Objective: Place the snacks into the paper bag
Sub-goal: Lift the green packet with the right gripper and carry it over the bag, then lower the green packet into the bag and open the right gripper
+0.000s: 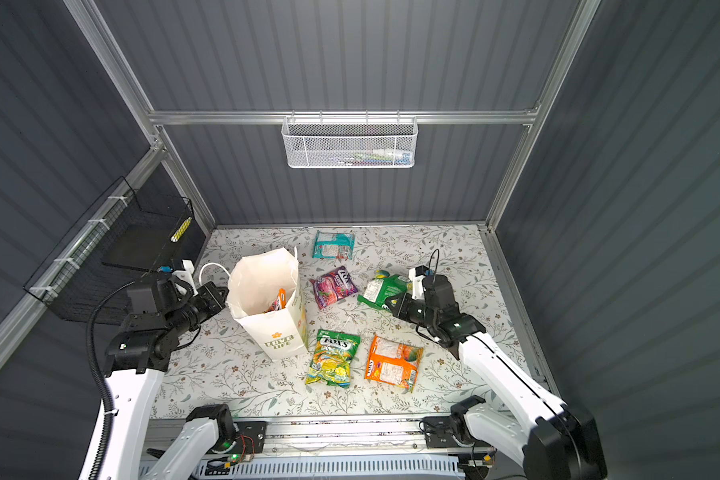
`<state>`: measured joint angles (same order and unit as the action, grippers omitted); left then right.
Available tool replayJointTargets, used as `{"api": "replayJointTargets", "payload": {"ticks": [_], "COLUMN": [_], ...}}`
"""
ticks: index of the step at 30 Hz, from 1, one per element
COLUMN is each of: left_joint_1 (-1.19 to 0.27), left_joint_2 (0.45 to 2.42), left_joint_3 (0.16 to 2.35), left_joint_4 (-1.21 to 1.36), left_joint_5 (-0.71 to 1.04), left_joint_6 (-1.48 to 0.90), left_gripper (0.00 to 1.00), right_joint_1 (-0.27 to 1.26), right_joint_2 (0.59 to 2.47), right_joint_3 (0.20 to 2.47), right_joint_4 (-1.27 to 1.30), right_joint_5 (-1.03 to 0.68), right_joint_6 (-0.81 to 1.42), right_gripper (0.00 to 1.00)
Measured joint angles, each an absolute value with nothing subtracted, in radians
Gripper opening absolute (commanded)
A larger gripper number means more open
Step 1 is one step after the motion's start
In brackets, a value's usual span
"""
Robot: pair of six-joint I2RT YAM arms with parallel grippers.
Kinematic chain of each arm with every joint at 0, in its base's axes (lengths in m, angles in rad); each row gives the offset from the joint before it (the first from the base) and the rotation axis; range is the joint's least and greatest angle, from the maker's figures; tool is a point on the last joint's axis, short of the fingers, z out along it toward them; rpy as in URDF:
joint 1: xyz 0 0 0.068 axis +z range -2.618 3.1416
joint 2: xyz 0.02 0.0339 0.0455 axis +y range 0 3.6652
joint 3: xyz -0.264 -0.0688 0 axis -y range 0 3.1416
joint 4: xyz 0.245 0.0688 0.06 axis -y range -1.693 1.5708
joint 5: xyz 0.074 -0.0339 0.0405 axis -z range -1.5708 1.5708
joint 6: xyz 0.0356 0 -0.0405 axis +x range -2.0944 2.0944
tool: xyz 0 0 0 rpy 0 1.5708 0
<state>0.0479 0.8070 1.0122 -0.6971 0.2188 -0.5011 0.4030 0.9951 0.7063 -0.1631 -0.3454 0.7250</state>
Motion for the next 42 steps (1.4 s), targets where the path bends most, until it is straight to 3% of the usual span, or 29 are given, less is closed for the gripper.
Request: {"api": "replayJointTargets", "payload": {"ticks": [6, 13, 27, 42], "left_joint_1": [0.049, 0.049, 0.054, 0.057], "left_joint_2": [0.806, 0.802, 0.802, 0.796], "left_joint_3": [1.007, 1.003, 0.995, 0.987], "left_joint_4": [-0.691, -0.686, -0.669, -0.656], "left_joint_5": [0.230, 0.241, 0.265, 0.290], "left_joint_6": [-0.501, -0.505, -0.505, -0.508], "left_gripper": [0.00, 0.00, 0.00, 0.00], "right_joint_1": [0.487, 0.648, 0.920, 0.977], "right_joint_2": [0.866, 0.900, 1.414, 1.897], "right_joint_3": [0.860, 1.108, 1.683, 2.129], "right_joint_4": [-0.290, -0.375, -0.511, -0.764], "right_joint_5": [-0.269, -0.178, -0.121, -0.081], "right_joint_6": [0.705, 0.645, 0.459, 0.331], "right_gripper": [0.00, 0.00, 0.00, 0.00]}}
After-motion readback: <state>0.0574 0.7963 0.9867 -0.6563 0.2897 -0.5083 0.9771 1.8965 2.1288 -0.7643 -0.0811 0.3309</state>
